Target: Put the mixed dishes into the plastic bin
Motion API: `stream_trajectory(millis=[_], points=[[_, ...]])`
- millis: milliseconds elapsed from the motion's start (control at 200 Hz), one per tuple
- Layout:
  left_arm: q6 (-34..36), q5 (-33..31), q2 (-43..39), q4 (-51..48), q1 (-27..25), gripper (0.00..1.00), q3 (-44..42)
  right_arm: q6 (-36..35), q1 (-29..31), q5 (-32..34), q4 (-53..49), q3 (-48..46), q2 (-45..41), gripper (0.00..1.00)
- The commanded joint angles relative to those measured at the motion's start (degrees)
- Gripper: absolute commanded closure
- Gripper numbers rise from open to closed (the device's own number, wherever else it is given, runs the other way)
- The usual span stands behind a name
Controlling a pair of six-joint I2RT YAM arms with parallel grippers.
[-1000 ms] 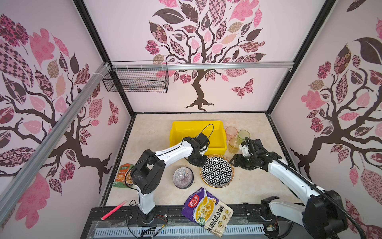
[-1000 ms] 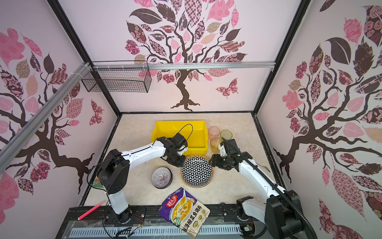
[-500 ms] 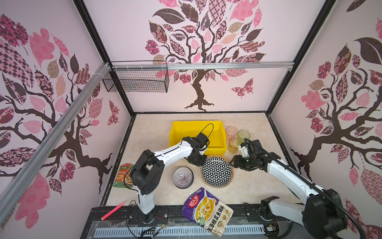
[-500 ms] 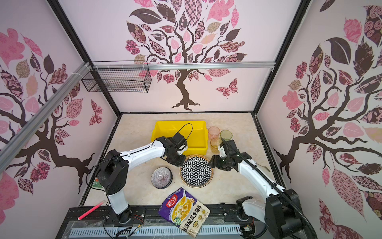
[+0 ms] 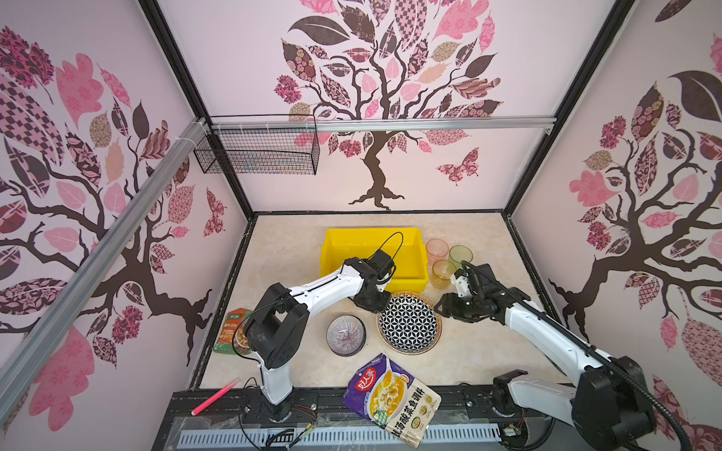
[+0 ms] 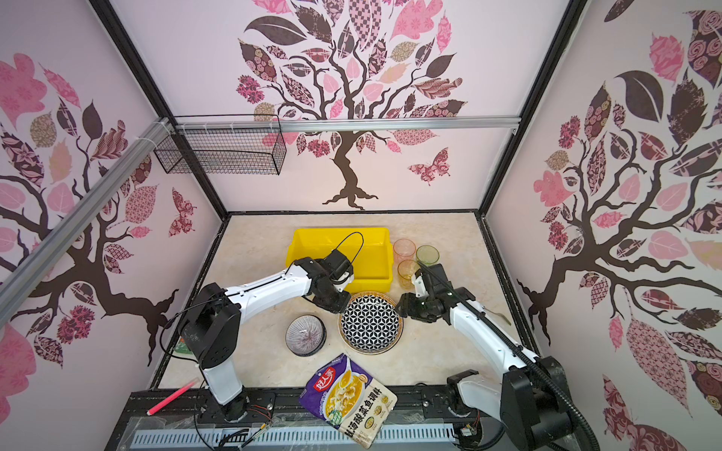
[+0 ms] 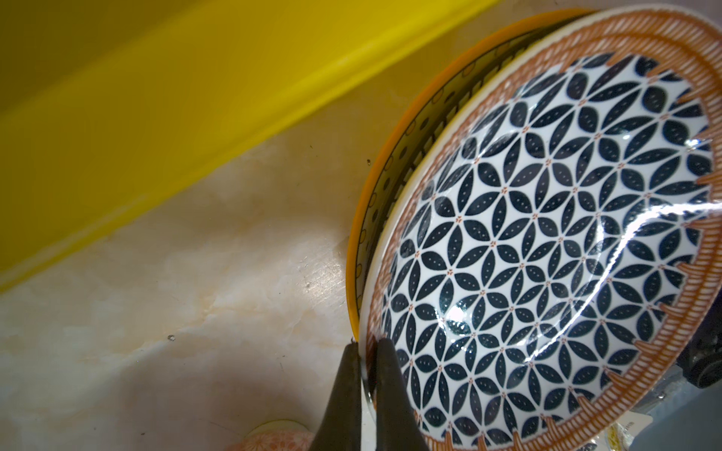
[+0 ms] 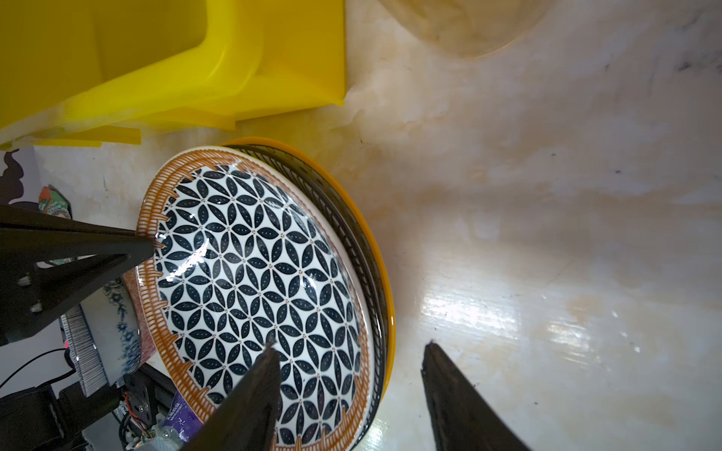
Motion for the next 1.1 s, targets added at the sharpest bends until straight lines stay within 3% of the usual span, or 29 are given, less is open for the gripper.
stream_trajectory(millis=[0,290,445,680,1091], points=[[2.37,-0.84,-1.59,-4.11,-0.75,0.95,1.17,-0.13,0.60,0.21,-0.17,-0.17,-0.08,0.39],[2.21,-2.26,-2.21,-4.47,-0.69,0.98,2.52,-0.22,0.73,-0.45,0.00,-0.35,-0.46,0.44],[2.48,-3.15,-2.43,-5.08,-0.63,0.98,2.85,-0.31,1.43,-0.38,-0.08,-0.43,-0.22,0.51],[2.43,-3.40,-2.64,-5.25,-0.63,0.99,2.66,-0.13,7.02,3.59,0.39,0.00,1.82,0.62],[2.15,-3.58,-3.53,-4.96,-0.62,1.00,1.53,0.97,7.60,7.25,0.76,-0.69,3.94,0.65]])
